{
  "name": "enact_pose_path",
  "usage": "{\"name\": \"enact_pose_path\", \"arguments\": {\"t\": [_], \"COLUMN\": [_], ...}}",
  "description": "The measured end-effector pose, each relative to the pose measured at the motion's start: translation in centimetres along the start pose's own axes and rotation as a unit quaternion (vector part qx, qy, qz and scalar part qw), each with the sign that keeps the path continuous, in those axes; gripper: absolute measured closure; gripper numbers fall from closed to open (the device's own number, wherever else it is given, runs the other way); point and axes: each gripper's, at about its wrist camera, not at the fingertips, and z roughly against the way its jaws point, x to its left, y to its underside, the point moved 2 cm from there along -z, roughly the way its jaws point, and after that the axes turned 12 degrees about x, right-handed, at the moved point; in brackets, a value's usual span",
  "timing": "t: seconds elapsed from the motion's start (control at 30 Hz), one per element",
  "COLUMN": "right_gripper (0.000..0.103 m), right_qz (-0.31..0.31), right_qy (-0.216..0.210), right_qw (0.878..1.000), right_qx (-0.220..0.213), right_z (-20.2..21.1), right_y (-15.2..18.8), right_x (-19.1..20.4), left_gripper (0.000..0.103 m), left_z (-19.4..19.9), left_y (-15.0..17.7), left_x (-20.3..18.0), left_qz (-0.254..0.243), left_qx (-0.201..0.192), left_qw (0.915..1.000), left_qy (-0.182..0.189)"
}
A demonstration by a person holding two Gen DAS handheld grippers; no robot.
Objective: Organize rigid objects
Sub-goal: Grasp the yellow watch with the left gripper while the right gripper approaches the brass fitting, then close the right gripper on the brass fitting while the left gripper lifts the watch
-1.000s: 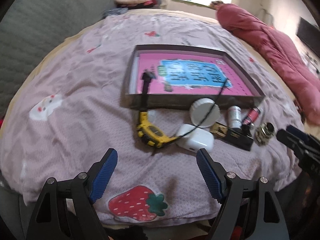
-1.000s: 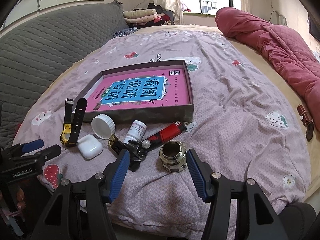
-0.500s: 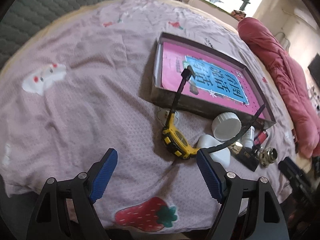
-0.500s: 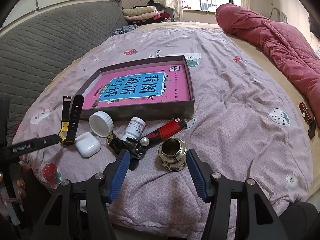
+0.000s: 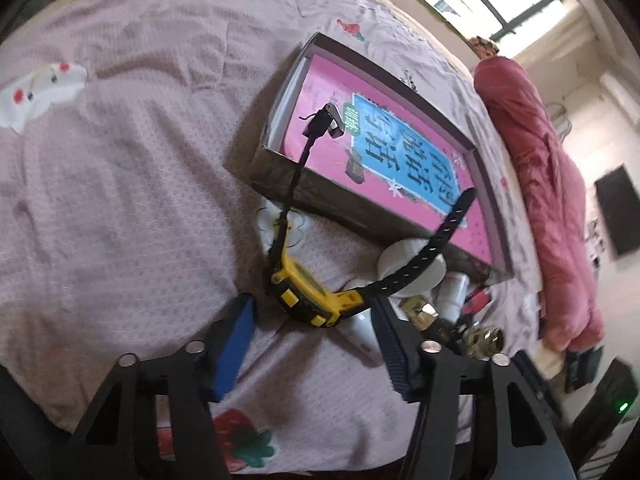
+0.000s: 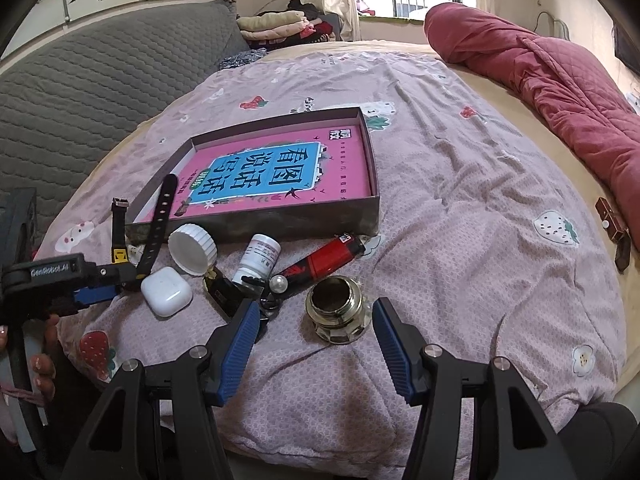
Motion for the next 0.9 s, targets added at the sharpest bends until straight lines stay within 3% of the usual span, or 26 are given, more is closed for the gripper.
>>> {"name": "enact_pose_path", "arguments": {"t": [0.27, 0.33, 0.47, 0.67, 0.9], "right_gripper": [0.045, 0.045, 0.045, 0.045, 0.045], "right_qz": [-0.006, -0.015, -0.033, -0.033, 0.018], "right_qy": [0.001, -0.001, -0.012, -0.017, 0.026], "right_qw": [1.000, 1.000, 0.999, 0.999, 0.999], "right_qx": [0.005, 0.007, 0.015, 0.029, 0.036], "right_z": [-0.4, -0.4, -0.5, -1.6, -3.8], "right_y": [0.0, 0.0, 0.2, 0.2, -0.6], "right_x": [-0.5, -0.9, -1.7, -1.9, -1.0], "left_gripper": [0.056, 0.067, 0.071, 0.079, 0.080], "left_z": [-1.2, -1.2, -1.5, -2.5, -3.2], "left_y": [-0.7, -1.0, -1.7, -2.6, -3.2], "left_x": [0.2, 0.4, 1.2, 0.4, 0.0], "left_qz": [0.054, 0.073, 0.106, 0.107, 0.095], "left_qx": [0.005, -0.004, -0.008, -0.009, -0.013], "left_qw": [0.9978, 0.9966, 0.9931, 0.9931, 0.9936], "left_qy": [0.037, 0.039, 0.051, 0.049, 0.061]}}
